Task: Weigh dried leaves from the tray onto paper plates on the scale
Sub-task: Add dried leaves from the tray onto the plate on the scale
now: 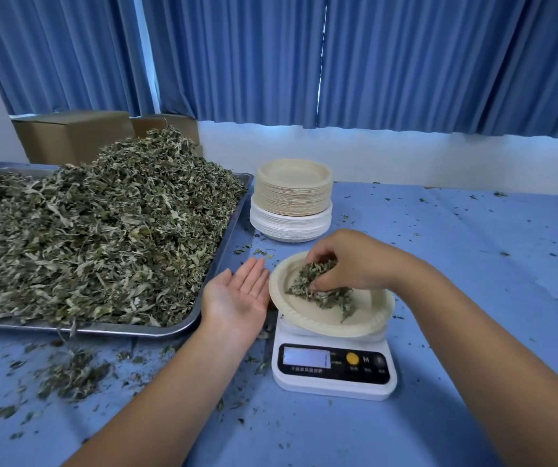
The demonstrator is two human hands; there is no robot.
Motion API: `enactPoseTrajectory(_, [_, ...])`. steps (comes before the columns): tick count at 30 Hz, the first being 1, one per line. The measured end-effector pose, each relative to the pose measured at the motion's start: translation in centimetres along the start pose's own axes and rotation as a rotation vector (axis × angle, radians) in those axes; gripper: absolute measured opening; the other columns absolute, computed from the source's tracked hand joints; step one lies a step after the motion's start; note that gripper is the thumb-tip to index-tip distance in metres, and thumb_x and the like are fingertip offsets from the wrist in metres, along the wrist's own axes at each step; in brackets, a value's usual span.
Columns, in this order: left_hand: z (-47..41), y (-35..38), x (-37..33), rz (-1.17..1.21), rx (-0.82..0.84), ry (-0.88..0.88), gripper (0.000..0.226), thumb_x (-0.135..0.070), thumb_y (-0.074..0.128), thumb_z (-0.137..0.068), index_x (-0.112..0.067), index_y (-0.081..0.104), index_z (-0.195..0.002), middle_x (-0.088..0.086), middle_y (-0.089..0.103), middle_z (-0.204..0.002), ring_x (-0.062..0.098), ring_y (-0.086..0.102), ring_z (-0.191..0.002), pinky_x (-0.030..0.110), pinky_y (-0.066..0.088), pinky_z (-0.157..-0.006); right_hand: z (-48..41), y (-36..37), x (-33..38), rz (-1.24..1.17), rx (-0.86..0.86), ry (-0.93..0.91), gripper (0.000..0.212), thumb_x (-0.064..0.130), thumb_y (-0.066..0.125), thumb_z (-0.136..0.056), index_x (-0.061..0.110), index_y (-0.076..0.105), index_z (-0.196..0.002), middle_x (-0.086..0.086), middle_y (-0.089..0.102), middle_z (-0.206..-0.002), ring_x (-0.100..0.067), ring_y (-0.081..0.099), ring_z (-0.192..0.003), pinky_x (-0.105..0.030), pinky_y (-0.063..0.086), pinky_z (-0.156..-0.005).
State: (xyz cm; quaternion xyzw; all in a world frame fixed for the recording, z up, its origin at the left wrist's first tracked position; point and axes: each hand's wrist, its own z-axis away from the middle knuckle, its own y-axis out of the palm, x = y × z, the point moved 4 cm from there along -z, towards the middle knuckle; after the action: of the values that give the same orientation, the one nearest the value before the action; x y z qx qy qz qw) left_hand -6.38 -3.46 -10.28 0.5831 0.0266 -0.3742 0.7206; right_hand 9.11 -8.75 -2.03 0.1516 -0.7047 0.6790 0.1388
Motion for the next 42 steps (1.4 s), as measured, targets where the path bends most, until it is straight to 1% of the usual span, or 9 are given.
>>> enactPoseTrajectory(3, [0.0, -0.1, 0.1, -0.014, 0.006, 0.001, 0.046, -0.027, 0.027, -0.104, 0.005, 0.051, -0.126, 0.018, 0.055, -0.130, 0.030, 0.047, -0.128, 0.039, 0.039, -0.104, -0.2, 0.4, 0.2, 0.064, 0.048, -0.003, 0.034, 0.034, 0.080, -0.074, 0.026, 0.069, -0.104, 0.012, 0.064, -0.098, -0.008, 0.058, -0.088, -0.018, 0.045, -0.072])
enactPoseTrajectory(6, [0.0, -0.1, 0.1, -0.015, 0.014, -0.006, 0.046, -0.028, 0.027, -0.104, 0.005, 0.052, -0.125, 0.018, 0.056, -0.129, 0.030, 0.047, -0.128, 0.039, 0.039, -0.105, 0.0, -0.1, 0.7, 0.043, 0.054, -0.023, 0.039, 0.039, 0.081, -0.072, 0.035, 0.067, -0.108, 0.018, 0.062, -0.102, 0.001, 0.056, -0.091, -0.014, 0.042, -0.072])
enactPoseTrajectory(11, [0.0, -0.1, 0.2, -0.015, 0.030, -0.014, 0.046, -0.028, 0.027, -0.103, 0.005, 0.055, -0.118, 0.018, 0.058, -0.126, 0.030, 0.048, -0.127, 0.039, 0.039, -0.105, 0.5, -0.9, 1.3, -0.050, 0.038, -0.042, 0.033, 0.039, 0.079, -0.075, 0.041, 0.065, -0.105, 0.023, 0.063, -0.104, 0.008, 0.052, -0.100, -0.008, 0.037, -0.075])
enactPoseTrajectory(15, [0.0, -0.1, 0.2, -0.017, 0.034, -0.016, 0.045, -0.028, 0.027, -0.103, 0.004, 0.057, -0.112, 0.017, 0.059, -0.123, 0.030, 0.049, -0.126, 0.039, 0.039, -0.105, 0.6, -1.0, 1.7, -0.053, 0.036, -0.065, 0.031, 0.036, 0.078, -0.078, 0.039, 0.067, -0.106, 0.022, 0.064, -0.103, 0.012, 0.050, -0.096, -0.006, 0.036, -0.075])
enactPoseTrajectory(22, [0.2, -0.1, 0.0, -0.030, 0.030, -0.008, 0.045, -0.028, 0.027, -0.103, 0.004, 0.057, -0.114, 0.018, 0.060, -0.123, 0.030, 0.050, -0.125, 0.038, 0.042, -0.100, 0.8, -1.7, 2.0, -0.113, -0.022, -0.098, 0.018, 0.032, 0.074, -0.082, 0.036, 0.070, -0.099, 0.020, 0.068, -0.100, 0.007, 0.056, -0.103, -0.018, 0.046, -0.086])
enactPoseTrajectory(27, [0.3, 0.0, 0.0, -0.021, 0.029, -0.007, 0.046, -0.028, 0.027, -0.103, 0.005, 0.056, -0.116, 0.019, 0.059, -0.126, 0.030, 0.049, -0.126, 0.039, 0.040, -0.103, 0.8, -1.9, 2.0, -0.158, -0.089, -0.123, 0.010, 0.028, 0.071, -0.085, 0.034, 0.071, -0.092, 0.017, 0.070, -0.095, 0.013, 0.058, -0.094, -0.002, 0.042, -0.074])
enactPoseTrajectory(32, [0.4, 0.0, 0.2, -0.005, 0.021, -0.015, 0.045, -0.028, 0.028, -0.103, 0.004, 0.058, -0.110, 0.018, 0.060, -0.122, 0.030, 0.051, -0.124, 0.038, 0.042, -0.101, -0.1, -0.9, 2.9, -0.188, -0.148, -0.155, 0.010, 0.021, 0.069, -0.086, 0.027, 0.073, -0.092, 0.013, 0.071, -0.094, 0.007, 0.061, -0.090, 0.000, 0.042, -0.073])
enactPoseTrajectory(37, [0.4, -0.1, -0.1, 0.036, -0.003, -0.010, 0.046, -0.029, 0.027, -0.104, 0.005, 0.058, -0.105, 0.019, 0.059, -0.123, 0.032, 0.048, -0.127, 0.041, 0.036, -0.109, -3.4, -0.2, 6.5, -0.095, -0.112, -0.240, 0.015, 0.013, 0.068, -0.086, 0.018, 0.073, -0.099, 0.005, 0.072, -0.099, -0.004, 0.063, -0.091, -0.011, 0.045, -0.078])
enactPoseTrajectory(42, [0.1, -0.3, -0.2, 0.066, -0.033, -0.021, 0.048, -0.030, 0.027, -0.104, 0.006, 0.053, -0.121, 0.021, 0.055, -0.130, 0.031, 0.050, -0.125, 0.037, 0.042, -0.099, -7.1, 1.6, 11.9, 0.073, -0.011, -0.384, 0.030, 0.016, 0.072, -0.084, 0.016, 0.069, -0.113, 0.002, 0.070, -0.110, -0.008, 0.062, -0.098, -0.022, 0.047, -0.087])
